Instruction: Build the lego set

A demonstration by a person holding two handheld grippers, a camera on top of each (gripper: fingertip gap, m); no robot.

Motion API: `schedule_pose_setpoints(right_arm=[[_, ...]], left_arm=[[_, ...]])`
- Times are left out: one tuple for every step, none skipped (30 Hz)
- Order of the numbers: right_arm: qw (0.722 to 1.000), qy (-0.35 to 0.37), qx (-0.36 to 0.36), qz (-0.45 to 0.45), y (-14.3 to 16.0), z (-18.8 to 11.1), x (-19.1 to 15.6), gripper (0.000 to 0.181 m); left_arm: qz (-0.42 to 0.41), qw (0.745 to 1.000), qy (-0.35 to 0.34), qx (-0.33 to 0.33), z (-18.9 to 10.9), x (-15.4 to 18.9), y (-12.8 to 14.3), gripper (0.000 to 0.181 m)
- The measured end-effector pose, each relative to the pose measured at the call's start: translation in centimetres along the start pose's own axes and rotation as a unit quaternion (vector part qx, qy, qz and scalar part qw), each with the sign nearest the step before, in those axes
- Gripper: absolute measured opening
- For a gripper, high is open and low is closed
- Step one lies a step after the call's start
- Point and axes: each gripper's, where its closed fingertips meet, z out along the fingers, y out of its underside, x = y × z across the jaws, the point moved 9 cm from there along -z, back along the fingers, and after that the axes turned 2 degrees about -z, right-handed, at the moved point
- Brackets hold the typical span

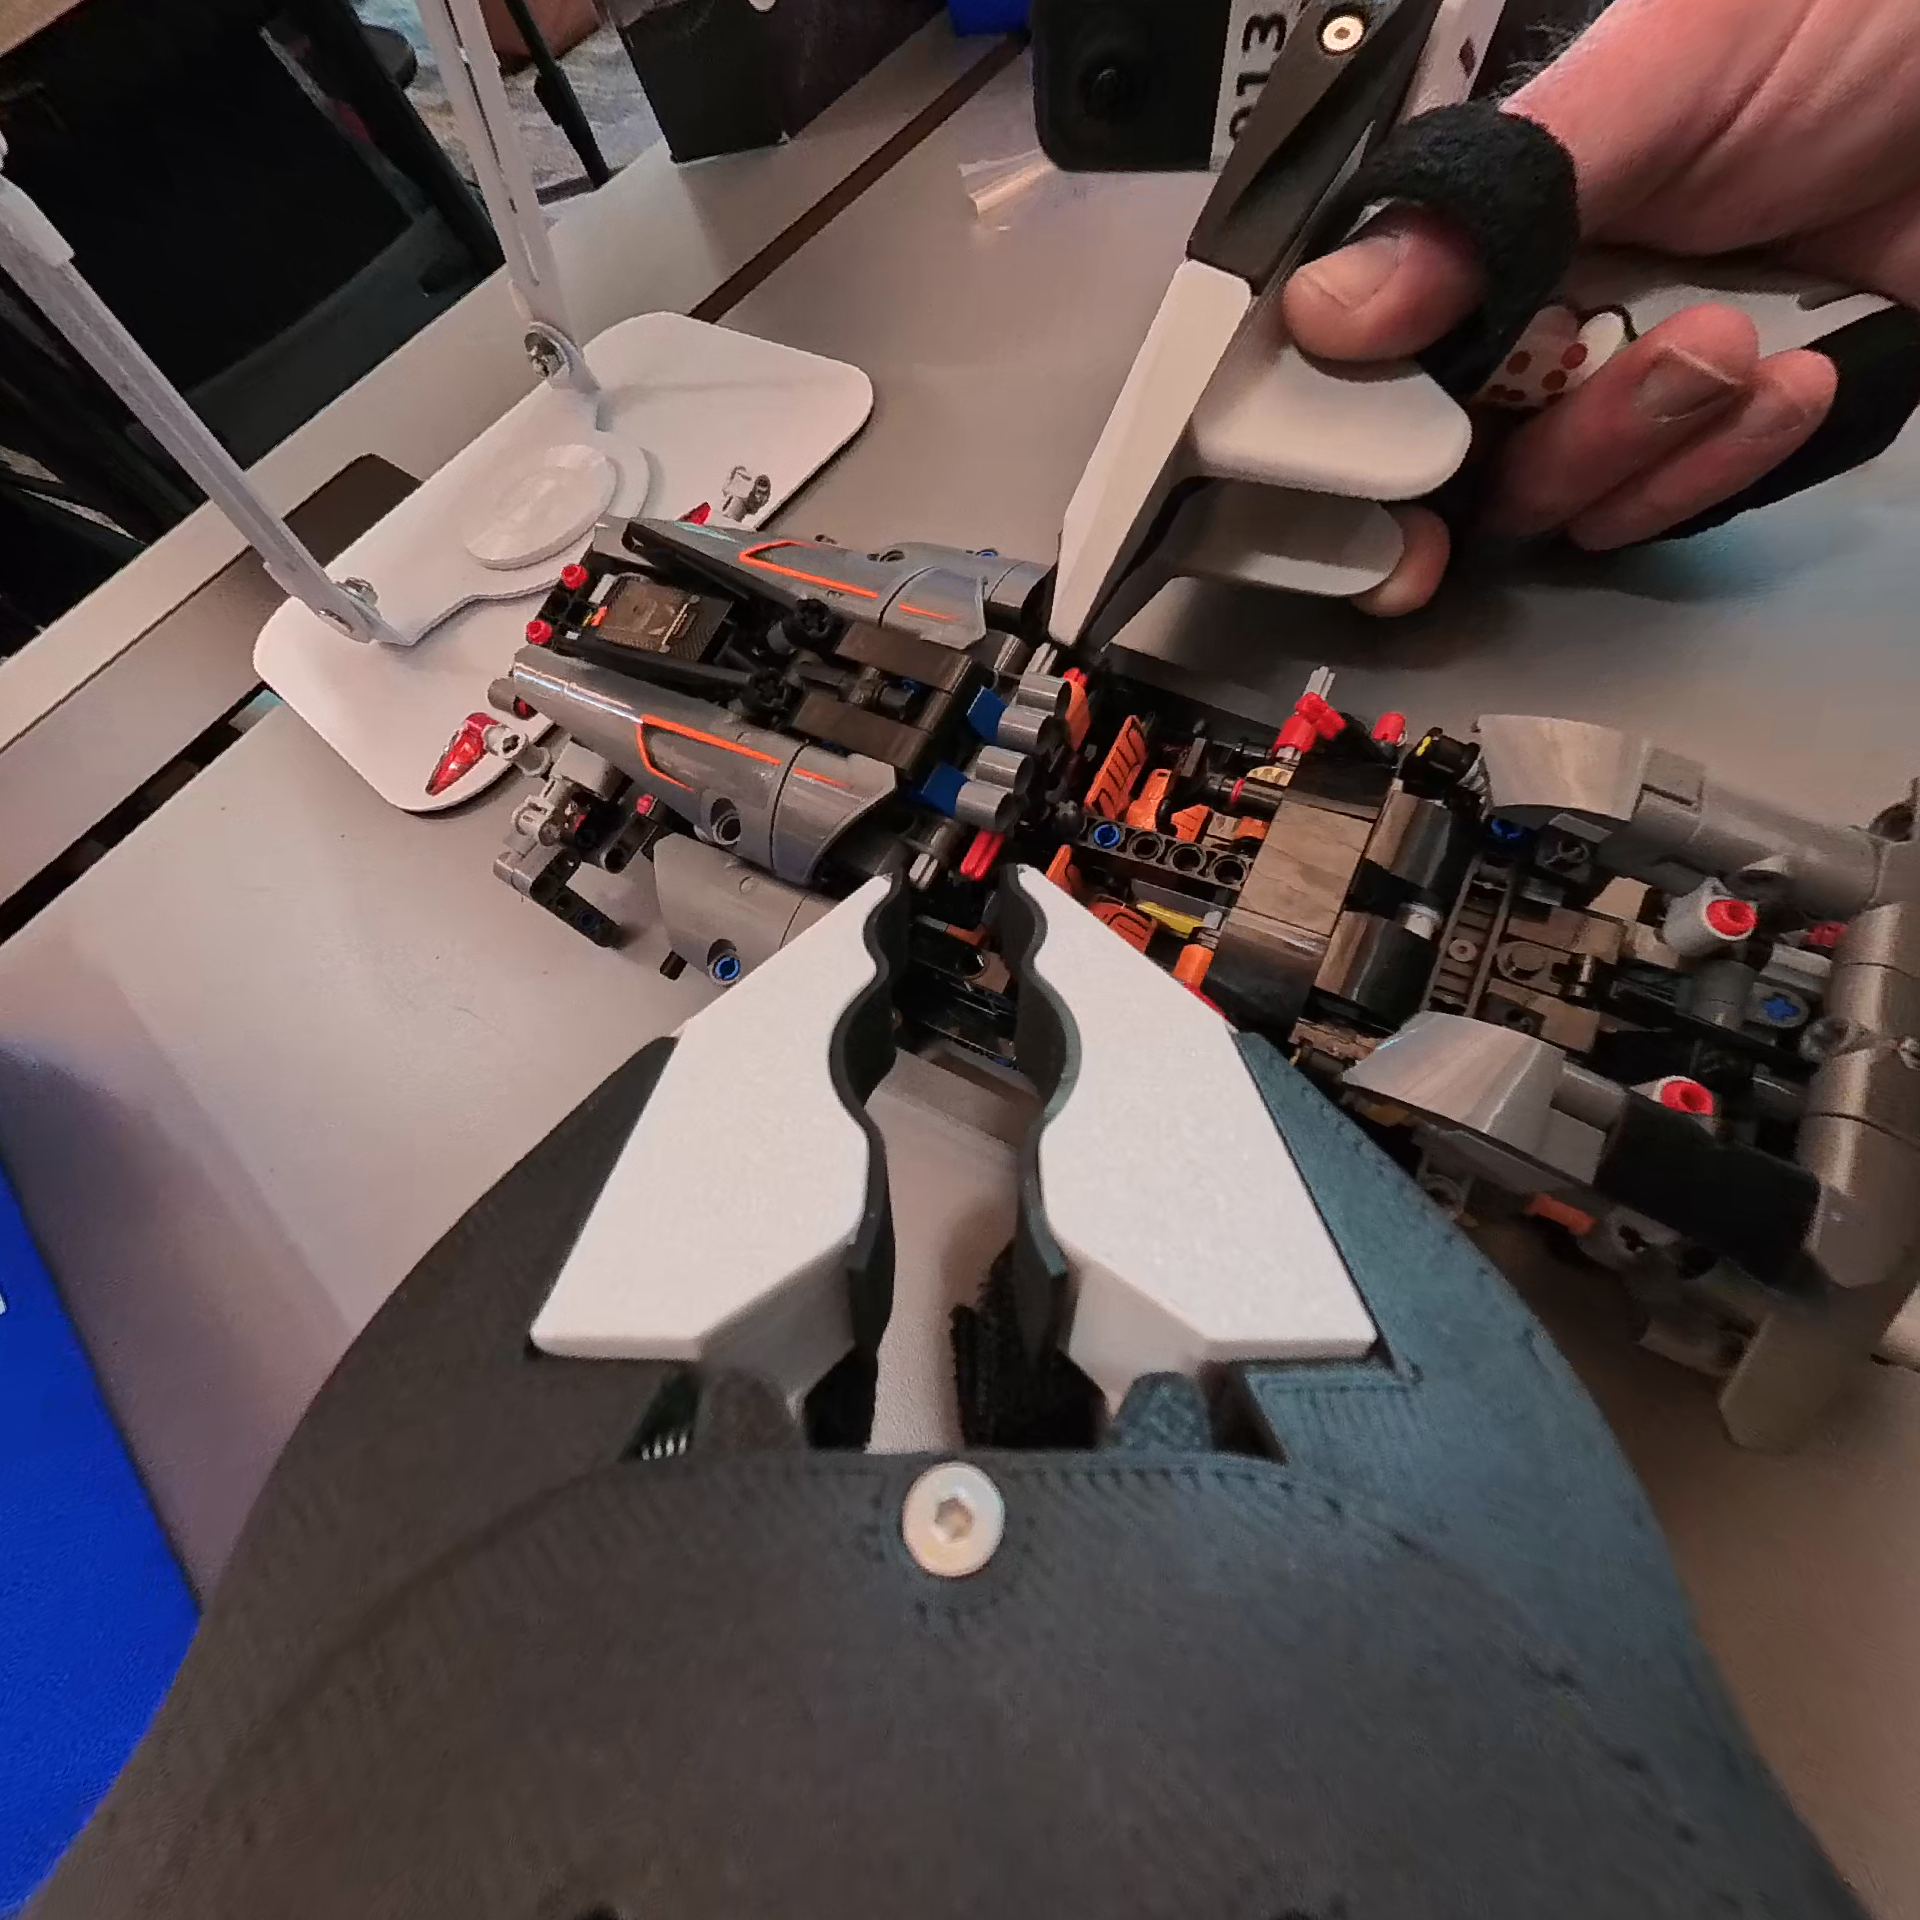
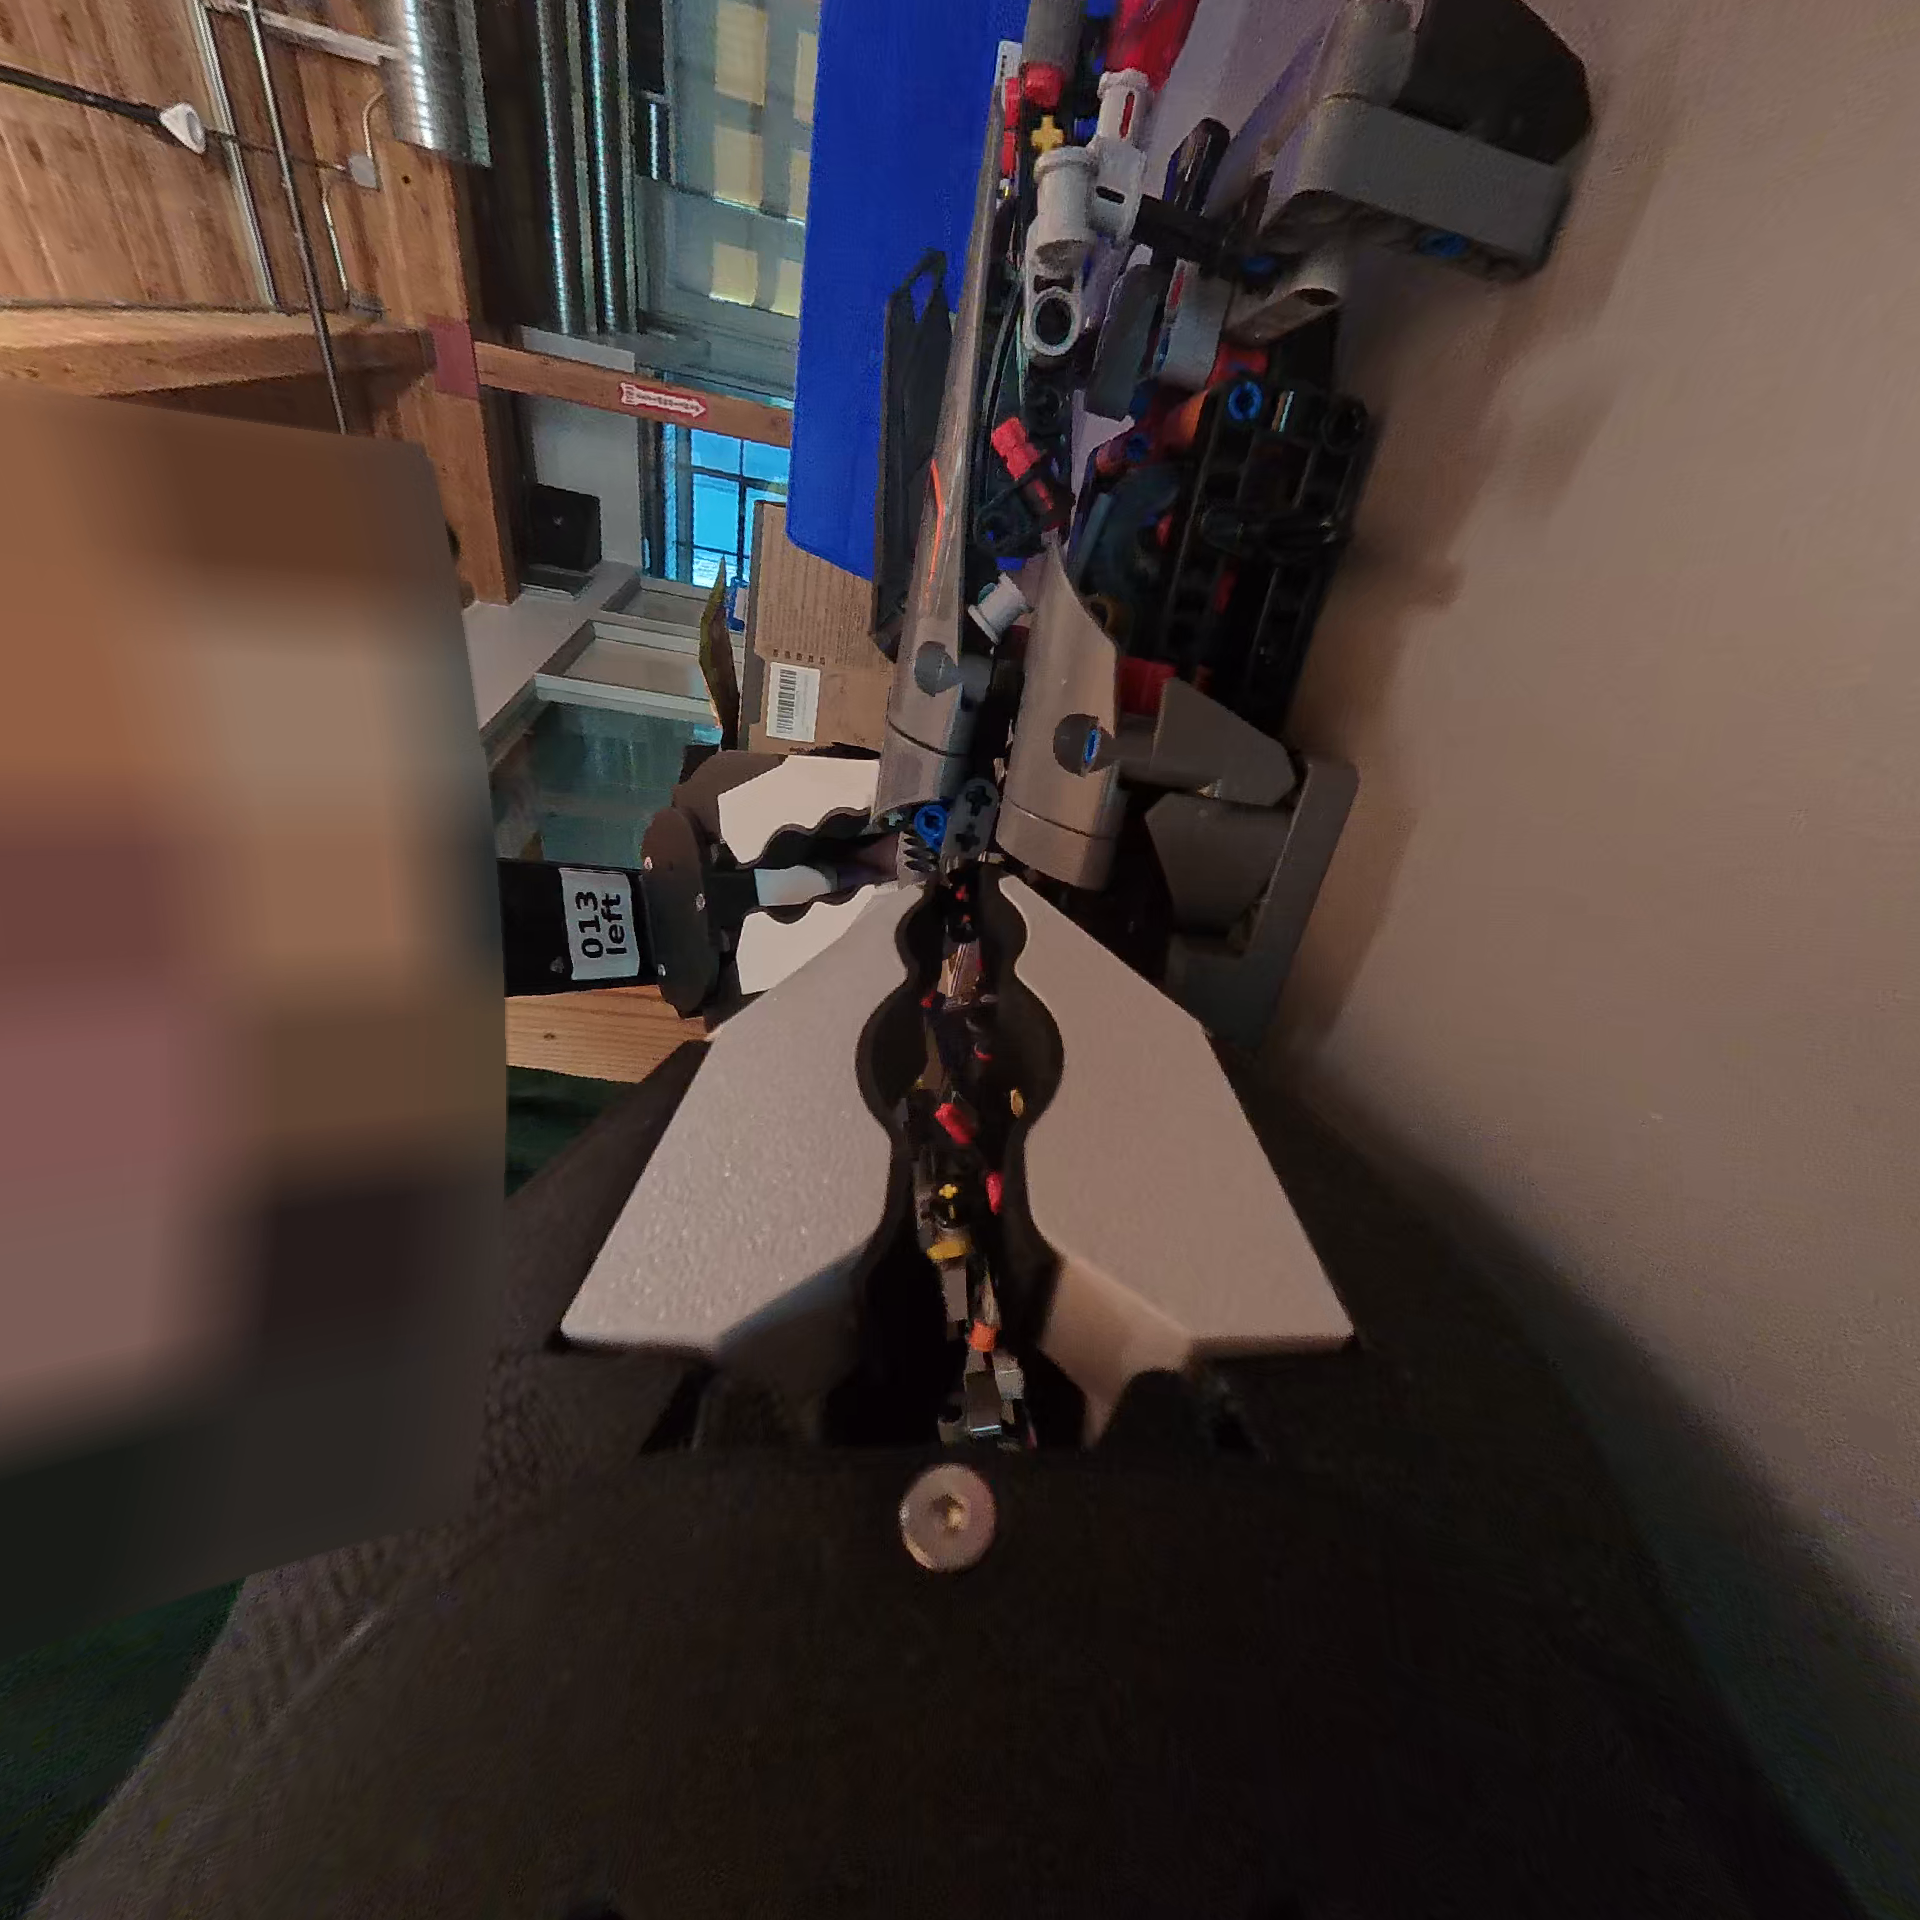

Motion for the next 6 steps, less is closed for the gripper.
schedule_pose_setpoints(right_arm=[[1.0,0.004,-0.001,-0.004,-0.02,0.0,-0.07,0.003],[1.0,0.007,-0.003,-0.007,-0.05,0.01,-0.15,0.003],[1.0,0.009,-0.004,-0.008,-0.1,0.02,-0.19,0.003],[1.0,0.01,-0.005,-0.008,-0.15,0.02,-0.21,0.003],[1.0,0.009,-0.006,-0.007,-0.19,0.02,-0.2,0.003],[1.0,0.006,-0.007,-0.006,-0.2,-0.01,-0.16,0.004]], left_arm=[[0.0,1.0,0.0,0.0,0.0,0.0,0.0,0.015],[0.0,1.0,-0.001,0.001,-0.01,-0.03,0.01,0.014],[0.0,1.0,-0.003,0.001,0.0,-0.06,0.01,0.013],[0.001,1.0,-0.004,0.001,0.0,-0.07,0.0,0.013],[0.002,1.0,-0.005,0.001,0.01,-0.1,0.02,0.012],[0.002,1.0,-0.005,0.001,-0.01,-0.12,0.04,0.012]])
